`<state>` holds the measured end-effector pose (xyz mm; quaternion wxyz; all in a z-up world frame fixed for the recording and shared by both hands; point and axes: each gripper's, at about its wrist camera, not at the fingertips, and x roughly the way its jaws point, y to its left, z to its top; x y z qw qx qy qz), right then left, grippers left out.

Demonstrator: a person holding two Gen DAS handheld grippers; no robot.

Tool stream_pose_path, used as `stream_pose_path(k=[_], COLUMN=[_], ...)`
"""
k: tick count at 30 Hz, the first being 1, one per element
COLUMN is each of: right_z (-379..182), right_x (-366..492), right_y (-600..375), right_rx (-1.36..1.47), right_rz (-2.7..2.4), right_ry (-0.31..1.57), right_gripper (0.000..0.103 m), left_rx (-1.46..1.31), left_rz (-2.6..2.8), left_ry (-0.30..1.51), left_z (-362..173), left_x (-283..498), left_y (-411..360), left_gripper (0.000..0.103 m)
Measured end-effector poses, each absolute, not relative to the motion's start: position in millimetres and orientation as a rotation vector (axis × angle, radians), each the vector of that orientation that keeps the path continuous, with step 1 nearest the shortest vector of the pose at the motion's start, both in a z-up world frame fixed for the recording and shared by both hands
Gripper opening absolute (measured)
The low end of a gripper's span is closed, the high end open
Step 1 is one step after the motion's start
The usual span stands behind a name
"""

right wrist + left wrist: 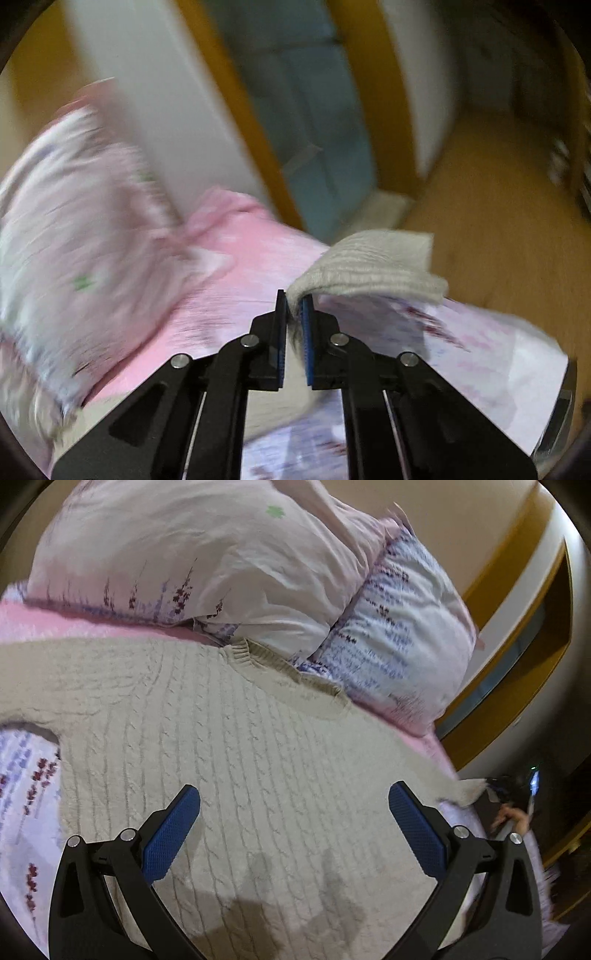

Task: Fold small clothes

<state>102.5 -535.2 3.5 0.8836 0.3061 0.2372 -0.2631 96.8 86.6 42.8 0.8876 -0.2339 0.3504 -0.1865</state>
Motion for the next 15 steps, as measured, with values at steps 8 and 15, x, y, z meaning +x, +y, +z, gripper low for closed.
stream_pose_path(k=[8,15], right_z=[38,-10], right_x=[153,196], right_y=[-405,-264], right_rx=[0.482,0.34], right_rz=[-0.165,0.155], right_ry=[0.505,0.734], right_gripper=[0.008,0.007], left_rx=[-0.578,-0.625], left_rz=[-0.403,-0.39], left_ry=[0.713,0.74], left_z=[38,31], left_x=[101,105], left_y=[101,108], left_gripper=[0.102,0.102])
